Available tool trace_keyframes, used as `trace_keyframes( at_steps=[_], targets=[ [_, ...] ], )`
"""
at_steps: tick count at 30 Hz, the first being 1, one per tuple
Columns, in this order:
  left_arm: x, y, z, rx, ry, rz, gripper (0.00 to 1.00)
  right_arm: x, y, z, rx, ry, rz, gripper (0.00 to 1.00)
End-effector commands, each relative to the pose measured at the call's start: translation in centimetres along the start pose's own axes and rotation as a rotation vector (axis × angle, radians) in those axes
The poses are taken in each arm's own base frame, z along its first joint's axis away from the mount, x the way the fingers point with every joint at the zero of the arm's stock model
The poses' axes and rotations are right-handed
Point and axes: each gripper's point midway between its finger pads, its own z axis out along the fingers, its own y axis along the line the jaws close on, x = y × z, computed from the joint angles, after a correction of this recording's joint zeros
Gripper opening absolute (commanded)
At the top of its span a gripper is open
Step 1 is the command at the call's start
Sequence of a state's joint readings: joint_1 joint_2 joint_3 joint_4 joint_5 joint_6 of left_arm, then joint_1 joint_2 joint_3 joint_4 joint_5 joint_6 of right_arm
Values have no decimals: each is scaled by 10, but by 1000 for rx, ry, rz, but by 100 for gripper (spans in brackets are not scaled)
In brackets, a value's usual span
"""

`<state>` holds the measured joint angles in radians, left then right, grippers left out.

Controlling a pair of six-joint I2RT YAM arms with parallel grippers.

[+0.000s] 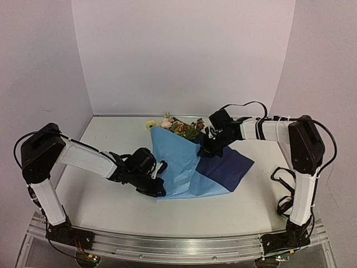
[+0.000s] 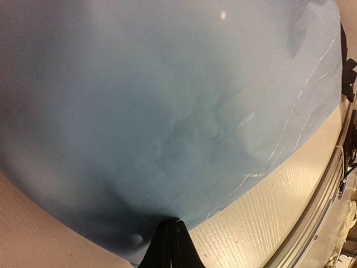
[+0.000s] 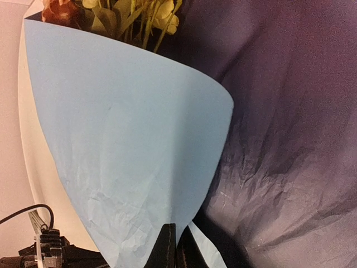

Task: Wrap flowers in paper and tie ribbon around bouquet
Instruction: Press the fold line of the 2/3-folded wrapping paper.

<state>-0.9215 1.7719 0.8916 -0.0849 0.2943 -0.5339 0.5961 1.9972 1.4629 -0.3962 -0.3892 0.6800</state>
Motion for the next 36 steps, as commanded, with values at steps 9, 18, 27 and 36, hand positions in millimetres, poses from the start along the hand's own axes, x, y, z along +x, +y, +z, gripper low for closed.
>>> trace_keyframes(
  at_steps=[9, 18, 27, 36],
  targets=[
    [16, 8, 9, 26, 21, -57, 1, 6, -26, 5, 86, 12, -43, 0],
    [27, 16, 10, 7, 41, -83, 0, 2, -42, 5, 140, -3, -42, 0],
    [27, 15, 10, 14, 42, -82, 0, 2, -29, -5, 102, 33, -34, 2],
    [14, 5, 8, 33, 22, -55, 0, 34, 11, -44, -24, 64, -31, 40]
  ],
)
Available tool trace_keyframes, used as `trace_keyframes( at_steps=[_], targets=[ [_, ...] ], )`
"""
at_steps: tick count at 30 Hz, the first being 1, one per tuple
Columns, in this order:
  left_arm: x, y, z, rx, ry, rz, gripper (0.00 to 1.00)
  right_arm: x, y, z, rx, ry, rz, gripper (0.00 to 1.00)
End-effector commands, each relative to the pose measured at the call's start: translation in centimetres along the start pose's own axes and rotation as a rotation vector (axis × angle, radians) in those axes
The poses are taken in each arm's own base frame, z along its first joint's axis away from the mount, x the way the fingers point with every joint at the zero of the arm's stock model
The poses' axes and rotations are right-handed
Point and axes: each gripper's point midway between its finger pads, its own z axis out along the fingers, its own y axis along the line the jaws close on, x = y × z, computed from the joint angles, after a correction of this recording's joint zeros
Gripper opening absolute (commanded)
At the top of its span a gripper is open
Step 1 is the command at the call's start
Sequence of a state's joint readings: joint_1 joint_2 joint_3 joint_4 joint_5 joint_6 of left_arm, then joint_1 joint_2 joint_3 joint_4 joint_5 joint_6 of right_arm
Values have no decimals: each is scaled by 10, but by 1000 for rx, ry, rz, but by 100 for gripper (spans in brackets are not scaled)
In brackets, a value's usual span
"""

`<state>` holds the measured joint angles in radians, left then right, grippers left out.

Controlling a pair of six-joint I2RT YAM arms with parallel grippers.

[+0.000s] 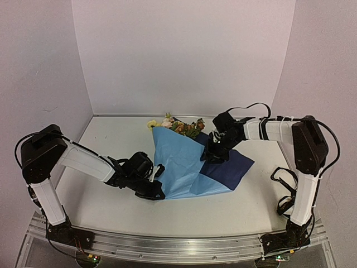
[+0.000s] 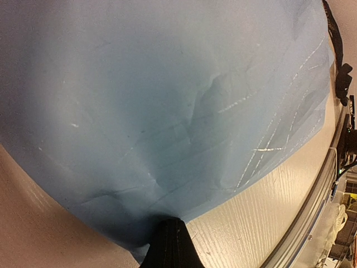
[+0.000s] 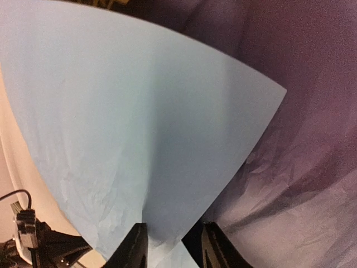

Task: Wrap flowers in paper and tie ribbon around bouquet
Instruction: Press the fold line of the 2/3-folded wrapping paper.

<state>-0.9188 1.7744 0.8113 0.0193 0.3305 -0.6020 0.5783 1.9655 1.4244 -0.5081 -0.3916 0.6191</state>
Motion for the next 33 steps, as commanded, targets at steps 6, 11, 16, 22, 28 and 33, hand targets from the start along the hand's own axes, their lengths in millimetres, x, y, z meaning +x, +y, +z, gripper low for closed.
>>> trace_keyframes(
  at_steps=[6, 11, 16, 22, 28, 33],
  targets=[
    [-1, 0, 4, -6, 25, 15, 0, 53, 55, -23, -167, 49, 12, 44],
    [-1, -1, 3, -4, 27, 16, 0, 78, 55, -6, -166, 97, 36, 43],
    [-1, -2, 2, -4, 27, 19, 0, 95, 52, 4, -153, 120, 33, 42],
    [-3, -4, 1, -5, 28, 23, 0, 109, 58, 18, -154, 158, 35, 33],
    [-4, -5, 0, -4, 28, 28, 0, 116, 55, 28, -149, 182, 51, 22],
    [-6, -7, 0, -1, 28, 31, 0, 127, 53, 30, -152, 196, 38, 21]
  ],
)
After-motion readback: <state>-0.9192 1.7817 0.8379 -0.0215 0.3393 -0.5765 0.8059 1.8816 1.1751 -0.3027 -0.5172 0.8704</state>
